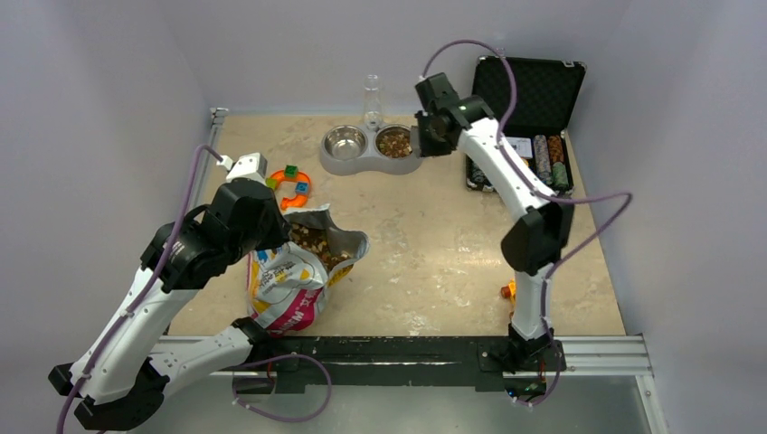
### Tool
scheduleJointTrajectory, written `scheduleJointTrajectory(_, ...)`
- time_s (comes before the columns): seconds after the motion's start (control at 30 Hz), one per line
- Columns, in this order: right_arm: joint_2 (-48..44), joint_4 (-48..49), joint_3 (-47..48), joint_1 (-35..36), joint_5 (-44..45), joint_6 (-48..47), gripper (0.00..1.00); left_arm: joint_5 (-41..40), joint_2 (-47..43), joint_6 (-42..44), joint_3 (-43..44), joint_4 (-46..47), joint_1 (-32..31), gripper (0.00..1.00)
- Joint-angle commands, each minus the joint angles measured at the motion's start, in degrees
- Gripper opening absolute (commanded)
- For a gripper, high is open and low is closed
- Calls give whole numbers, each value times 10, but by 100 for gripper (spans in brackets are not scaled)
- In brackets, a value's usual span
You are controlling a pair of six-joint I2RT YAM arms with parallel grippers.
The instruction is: Serve the pet food
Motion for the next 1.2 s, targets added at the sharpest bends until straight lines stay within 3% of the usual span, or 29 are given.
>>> scheduleJointTrajectory(0.0, -183, 55, -168, -75, -208, 131, 0, 31, -10, 13, 6, -12, 3, 0)
scheduleJointTrajectory(0.2, -425, 158, -444, -132, -446, 200, 0, 56, -7, 2, 10, -18, 3, 0)
scheduleJointTrajectory(0.37, -625, 199, -627, -132, -616, 277, 0, 77, -16, 14, -7, -2, 3, 0)
scheduleJointTrajectory(0.47, -717, 201, -691, -95, -647, 330, 0, 103, -21, 27, -12, 12, 3, 0)
scheduleJointTrajectory(0.57, -762, 203, -703, -10, -620, 390, 0, 136, -26, 37, -17, 27, 3, 0)
scheduleJointTrajectory(0.73, -743, 189, -654, 103, -522, 429, 0, 194, -27, 50, -21, 39, 3, 0)
scheduleJointTrajectory(0.87, -641, 174, -588, 144, -516, 416, 0, 246, -30, 45, -23, 53, 3, 0)
scheduleJointTrajectory(1.0, -518, 57, -462, 181, -435, 355, 0, 324, -19, 35, -32, 96, 3, 0)
scheduleJointTrajectory(1.17, -396, -160, -287, 201, -261, 248, 0, 325, 2, 10, -18, 107, 3, 0)
